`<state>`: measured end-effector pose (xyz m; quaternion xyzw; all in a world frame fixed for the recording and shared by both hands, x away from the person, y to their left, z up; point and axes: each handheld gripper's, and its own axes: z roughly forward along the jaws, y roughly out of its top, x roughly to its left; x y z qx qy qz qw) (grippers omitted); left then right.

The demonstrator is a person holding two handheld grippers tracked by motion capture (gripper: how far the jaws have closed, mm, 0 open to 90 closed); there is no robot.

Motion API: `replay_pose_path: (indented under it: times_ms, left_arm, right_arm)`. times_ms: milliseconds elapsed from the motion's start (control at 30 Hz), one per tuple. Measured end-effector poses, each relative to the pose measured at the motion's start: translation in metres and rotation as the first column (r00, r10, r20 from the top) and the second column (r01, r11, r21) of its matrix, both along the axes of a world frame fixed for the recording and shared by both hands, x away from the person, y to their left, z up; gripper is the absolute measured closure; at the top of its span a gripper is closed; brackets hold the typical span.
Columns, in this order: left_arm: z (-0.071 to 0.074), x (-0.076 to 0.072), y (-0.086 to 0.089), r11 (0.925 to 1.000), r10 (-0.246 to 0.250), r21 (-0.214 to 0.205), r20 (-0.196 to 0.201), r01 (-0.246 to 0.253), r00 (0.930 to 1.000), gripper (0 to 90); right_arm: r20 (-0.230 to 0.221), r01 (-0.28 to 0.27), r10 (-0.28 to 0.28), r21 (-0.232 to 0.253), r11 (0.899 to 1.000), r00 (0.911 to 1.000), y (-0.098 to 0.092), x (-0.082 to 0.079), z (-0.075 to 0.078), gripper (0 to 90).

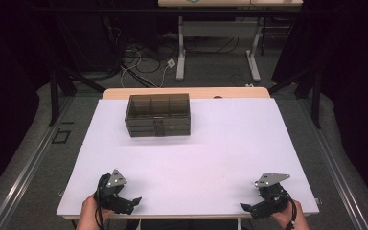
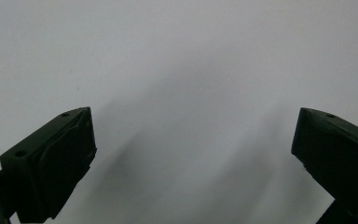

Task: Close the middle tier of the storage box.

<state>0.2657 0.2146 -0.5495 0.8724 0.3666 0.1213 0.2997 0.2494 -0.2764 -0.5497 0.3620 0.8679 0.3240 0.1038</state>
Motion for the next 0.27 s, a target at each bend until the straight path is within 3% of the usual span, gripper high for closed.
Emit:
replay_pose_path:
  times_ms: [267]
  left_arm:
    - [-0.0012, 0.0020, 0.0009, 1.0000, 0.004, -0.001, 0.001, -0.004, 1.0000, 0.0]
  right_arm:
    - [0.013, 0.001, -0.001, 0.009, 1.000, 0.9999, 0.0007, -0.0004, 0.0000, 1.6]
